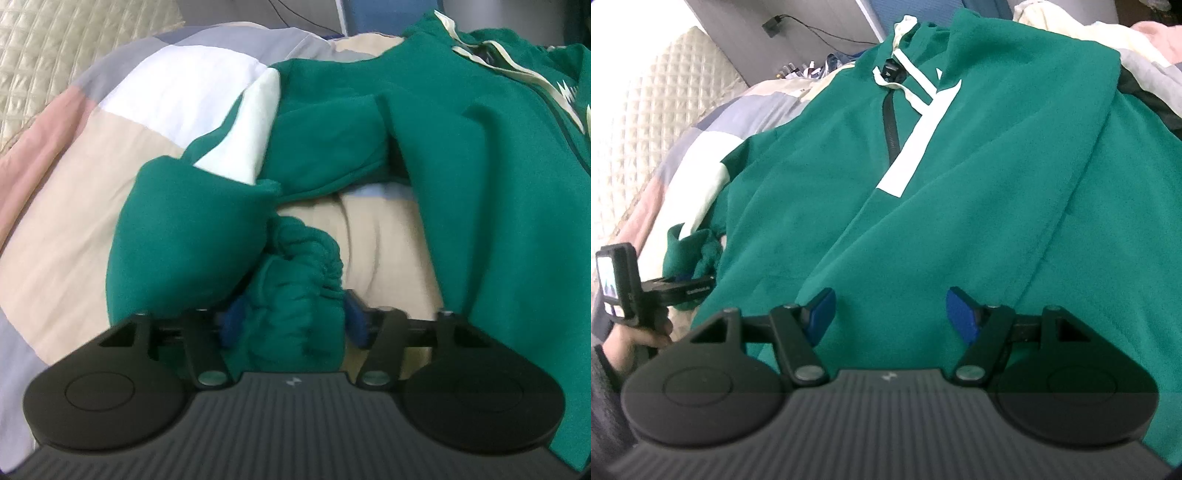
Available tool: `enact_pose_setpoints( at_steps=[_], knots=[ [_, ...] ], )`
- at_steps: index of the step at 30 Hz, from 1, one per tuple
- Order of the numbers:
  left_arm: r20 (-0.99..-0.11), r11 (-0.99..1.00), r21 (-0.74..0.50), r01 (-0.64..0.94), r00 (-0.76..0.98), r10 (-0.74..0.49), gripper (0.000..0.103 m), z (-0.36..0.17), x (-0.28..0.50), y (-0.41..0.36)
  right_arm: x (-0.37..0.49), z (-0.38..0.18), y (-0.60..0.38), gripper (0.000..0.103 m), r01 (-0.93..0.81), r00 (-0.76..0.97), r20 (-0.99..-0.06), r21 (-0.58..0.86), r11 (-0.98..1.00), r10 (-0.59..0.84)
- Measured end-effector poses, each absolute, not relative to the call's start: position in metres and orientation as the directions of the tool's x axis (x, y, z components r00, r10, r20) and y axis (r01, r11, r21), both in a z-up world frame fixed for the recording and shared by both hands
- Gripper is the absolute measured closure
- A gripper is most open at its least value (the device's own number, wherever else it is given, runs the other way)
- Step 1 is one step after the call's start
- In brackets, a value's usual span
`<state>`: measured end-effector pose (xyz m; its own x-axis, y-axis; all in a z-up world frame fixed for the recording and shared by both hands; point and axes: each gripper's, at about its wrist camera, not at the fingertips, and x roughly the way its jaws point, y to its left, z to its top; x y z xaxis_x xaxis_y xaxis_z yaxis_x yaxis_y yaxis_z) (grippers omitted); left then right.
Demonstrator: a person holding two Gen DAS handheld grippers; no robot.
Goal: Fold large clothes
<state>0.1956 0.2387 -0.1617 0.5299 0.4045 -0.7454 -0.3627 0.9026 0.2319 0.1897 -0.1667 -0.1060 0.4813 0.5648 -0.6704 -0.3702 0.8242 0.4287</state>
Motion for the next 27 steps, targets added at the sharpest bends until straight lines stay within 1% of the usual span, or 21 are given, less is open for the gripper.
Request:
enact_pose_setpoints(
  at_steps=[2,3,4,5,8,13,16,19,23,27],
  knots=[
    [-0.739,0.905,0.223,-0.362,0.542,0.399,0.058,-0.159,0.192,0.238,0.190,-0.106,-0.165,0.033,-0.377,0.484,-0.671,0.420,0.826,0.562],
    [-0.734,0.904,0.224,-0.364,0.547,0.402,0.065,-0.156,0.191,0.237,0.190,-0.106,-0.165,0.033,-0.380,0.485,-0.672,0.415,0.827,0.560],
    [-0.729,0.901,0.218,-0.375,0.551,0.406,0.070,-0.152,0.189,0.236,0.191,-0.106,-0.165,0.034,-0.381,0.486,-0.672,0.411,0.828,0.558],
    [-0.723,0.895,0.196,-0.401,0.558,0.408,0.072,-0.144,0.186,0.237,0.191,-0.106,-0.165,0.034,-0.383,0.488,-0.673,0.408,0.829,0.556],
    [-0.691,0.886,0.123,-0.448,0.601,0.400,0.073,-0.109,0.176,0.239,0.190,-0.104,-0.168,0.035,-0.380,0.492,-0.674,0.404,0.832,0.552],
    [-0.572,0.909,0.072,-0.411,0.729,0.376,0.073,-0.014,0.178,0.220,0.188,-0.095,-0.179,0.035,-0.362,0.523,-0.652,0.415,0.835,0.550],
    [-0.484,0.943,0.042,-0.331,0.819,0.309,0.074,0.046,0.185,0.191,0.188,-0.089,-0.188,0.035,-0.348,0.538,-0.632,0.436,0.830,0.558],
    [-0.440,0.977,0.044,-0.206,0.874,0.205,0.073,0.088,0.202,0.146,0.187,-0.085,-0.196,0.035,-0.336,0.549,-0.615,0.457,0.824,0.565],
    [-0.440,0.999,0.013,-0.051,0.897,0.052,0.073,0.109,0.235,0.083,0.183,-0.080,-0.208,0.035,-0.328,0.570,-0.587,0.479,0.815,0.574],
    [-0.479,0.995,-0.019,0.098,0.873,-0.095,0.073,0.090,0.266,0.017,0.182,-0.080,-0.227,0.034,-0.284,0.593,-0.575,0.505,0.815,0.563]
  ],
)
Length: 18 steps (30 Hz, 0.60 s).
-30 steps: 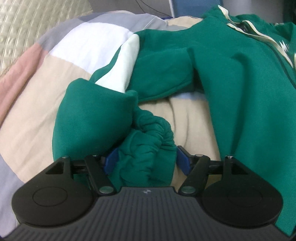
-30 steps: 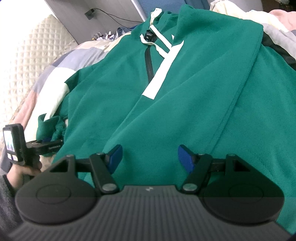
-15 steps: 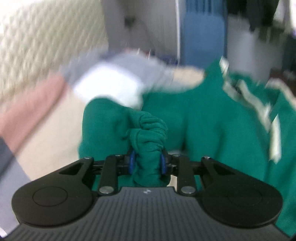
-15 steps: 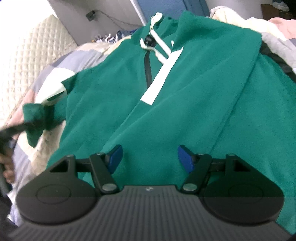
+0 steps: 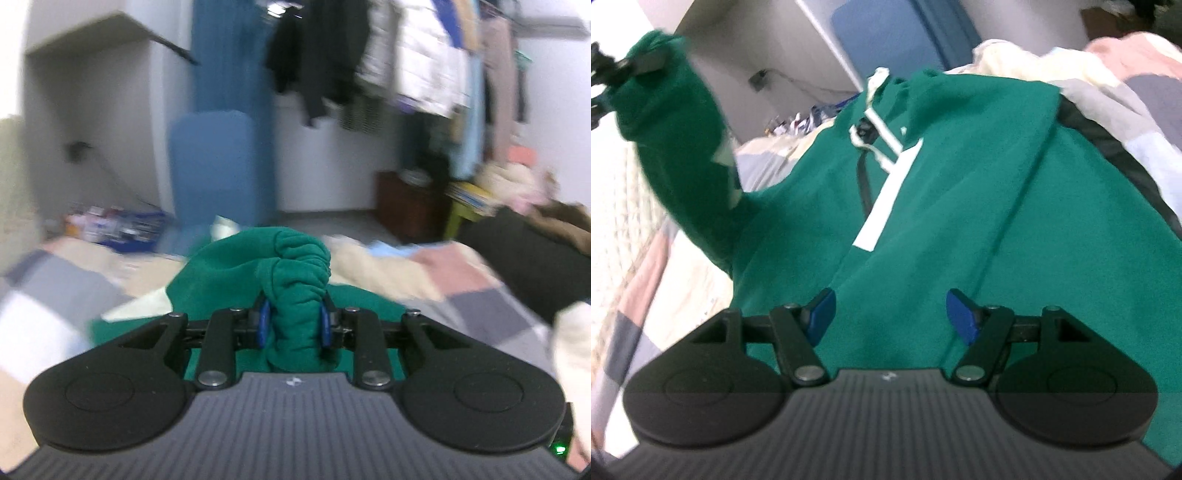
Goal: Fold large clothes
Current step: 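Lift the sleeve across the hoodie body with the left gripper and release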
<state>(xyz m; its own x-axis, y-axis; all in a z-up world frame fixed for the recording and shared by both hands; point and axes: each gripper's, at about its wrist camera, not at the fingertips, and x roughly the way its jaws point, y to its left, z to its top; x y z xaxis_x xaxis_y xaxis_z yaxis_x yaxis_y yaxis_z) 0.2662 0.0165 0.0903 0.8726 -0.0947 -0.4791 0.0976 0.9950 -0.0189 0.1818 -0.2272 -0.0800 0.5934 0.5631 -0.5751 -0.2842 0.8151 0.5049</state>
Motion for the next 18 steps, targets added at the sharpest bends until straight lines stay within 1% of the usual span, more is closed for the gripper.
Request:
enact_pose_setpoints(
  at_steps=[2,5,8,9,11,13,16,18],
  knots=[
    [-0.509,0.988,-0.053,0.143,0.847,-0.150,0.073,0.069,0.279,-0.010,0.181,-0.081,-0.239,0.034,-0.259,0.608,-0.566,0.522,0.813,0.557],
    [-0.542,0.979,-0.096,0.179,0.816,-0.202,0.073,0.037,0.290,-0.041,0.182,-0.087,-0.252,0.033,-0.220,0.617,-0.572,0.534,0.816,0.540],
    [-0.559,0.974,-0.125,0.190,0.797,-0.228,0.072,0.009,0.295,-0.055,0.184,-0.092,-0.260,0.034,-0.198,0.615,-0.569,0.558,0.806,0.546],
    [-0.568,0.973,-0.140,0.183,0.790,-0.231,0.070,0.001,0.295,-0.056,0.185,-0.093,-0.260,0.034,-0.199,0.616,-0.570,0.555,0.808,0.543],
    [-0.591,0.970,-0.174,0.172,0.769,-0.243,0.063,-0.014,0.294,-0.055,0.185,-0.094,-0.258,0.034,-0.204,0.617,-0.574,0.544,0.814,0.538],
    [-0.610,0.965,-0.208,0.162,0.750,-0.257,0.039,-0.021,0.287,-0.040,0.184,-0.094,-0.257,0.034,-0.213,0.617,-0.577,0.531,0.820,0.534],
    [-0.605,0.957,-0.252,0.143,0.748,-0.271,0.028,-0.029,0.272,-0.016,0.183,-0.093,-0.255,0.034,-0.223,0.618,-0.583,0.513,0.829,0.527],
    [-0.594,0.944,-0.305,0.123,0.751,-0.289,0.025,-0.033,0.259,0.008,0.182,-0.093,-0.255,0.034,-0.226,0.614,-0.587,0.509,0.831,0.527]
  ],
)
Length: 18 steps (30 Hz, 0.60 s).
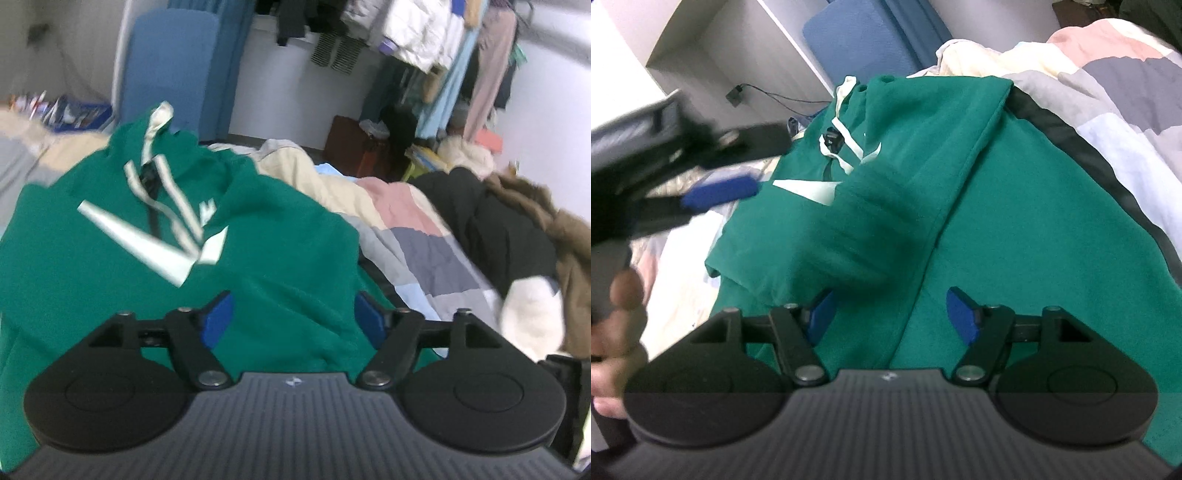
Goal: Fold large clothes
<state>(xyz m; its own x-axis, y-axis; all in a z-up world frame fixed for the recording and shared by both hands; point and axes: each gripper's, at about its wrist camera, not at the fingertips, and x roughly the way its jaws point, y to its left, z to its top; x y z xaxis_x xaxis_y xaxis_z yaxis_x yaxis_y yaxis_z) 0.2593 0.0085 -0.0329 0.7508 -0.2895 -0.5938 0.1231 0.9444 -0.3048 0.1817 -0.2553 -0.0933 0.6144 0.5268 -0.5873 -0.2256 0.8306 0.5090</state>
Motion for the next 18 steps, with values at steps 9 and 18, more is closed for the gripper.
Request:
enact_pose_setpoints(
  at_steps=[9,18],
  knots=[
    [-0.585,0.906,-0.394,-0.154,0.803,-0.118,0.023,-0.078,0.216,0.148,0.175,-0.085,-0.262,0.034,-0.211,0.626,-0.584,0.511,0.833,0.517],
    [-0.585,0.788,-0.530,-0.314,0.808,-0.072,0.025,-0.136,0.255,0.215,0.195,-0.091,-0.259,0.033,-0.122,0.667,-0.596,0.505,0.855,0.447]
  ],
)
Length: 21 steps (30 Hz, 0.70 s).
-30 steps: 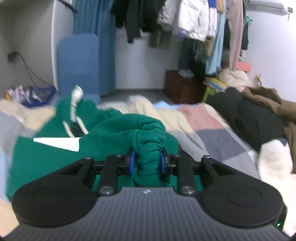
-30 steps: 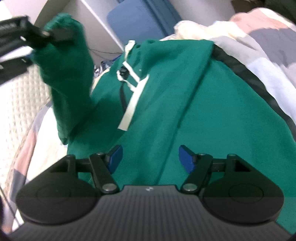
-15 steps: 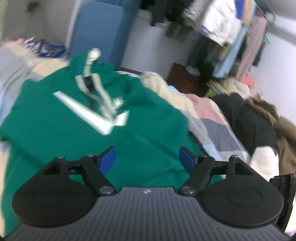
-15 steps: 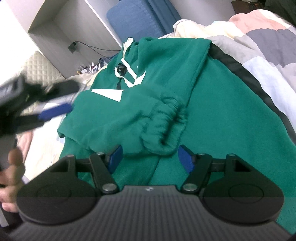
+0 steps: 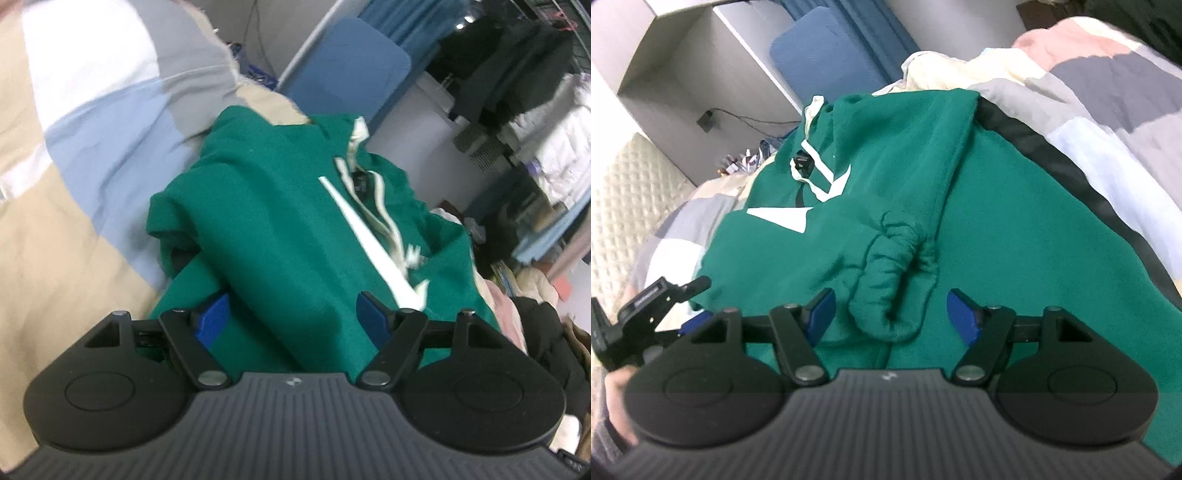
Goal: Fold large clothes
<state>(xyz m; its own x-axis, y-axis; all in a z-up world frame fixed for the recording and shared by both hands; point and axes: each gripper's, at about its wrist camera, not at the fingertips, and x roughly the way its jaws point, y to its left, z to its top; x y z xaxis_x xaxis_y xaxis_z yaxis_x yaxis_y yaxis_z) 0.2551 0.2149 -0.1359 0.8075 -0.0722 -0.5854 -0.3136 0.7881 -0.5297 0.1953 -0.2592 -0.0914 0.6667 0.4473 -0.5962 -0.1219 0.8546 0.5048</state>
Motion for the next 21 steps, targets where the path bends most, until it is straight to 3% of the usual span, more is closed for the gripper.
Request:
enact_pose_setpoints(
  at_steps=[2,3,5,7,9,13,17,21],
  knots=[
    [-0.568,0.767,-0.556,-0.320,0.820,-0.070,0.025,-0.143,0.263,0.221,0.201,-0.093,-0.255,0.033,-0.124,0.675,-0.598,0.485,0.866,0.432],
    [-0.560,0.756,-0.568,-0.325,0.826,-0.066,0.031,-0.146,0.267,0.223,0.205,-0.095,-0.253,0.032,-0.122,0.679,-0.596,0.484,0.867,0.429],
    [-0.562,0.741,-0.572,-0.351,0.826,-0.043,0.046,-0.149,0.279,0.229,0.211,-0.097,-0.250,0.033,-0.128,0.682,-0.594,0.478,0.869,0.427],
    [-0.555,0.712,-0.601,-0.362,0.831,-0.046,0.076,-0.150,0.286,0.237,0.217,-0.101,-0.246,0.034,-0.135,0.684,-0.597,0.463,0.876,0.420],
    [-0.546,0.711,-0.602,-0.364,0.837,-0.034,0.091,-0.146,0.288,0.242,0.221,-0.102,-0.242,0.037,-0.154,0.685,-0.596,0.444,0.883,0.419],
    [-0.520,0.705,-0.602,-0.376,0.854,0.012,0.094,-0.130,0.281,0.254,0.220,-0.093,-0.229,0.053,-0.253,0.700,-0.568,0.371,0.893,0.434],
    [-0.551,0.725,-0.537,-0.431,0.830,0.086,0.094,-0.123,0.278,0.266,0.219,-0.088,-0.219,0.056,-0.329,0.670,-0.534,0.409,0.851,0.516],
    [-0.609,0.739,-0.490,-0.463,0.788,0.091,0.094,-0.138,0.282,0.269,0.223,-0.099,-0.206,0.056,-0.328,0.637,-0.601,0.356,0.875,0.483]
  ],
)
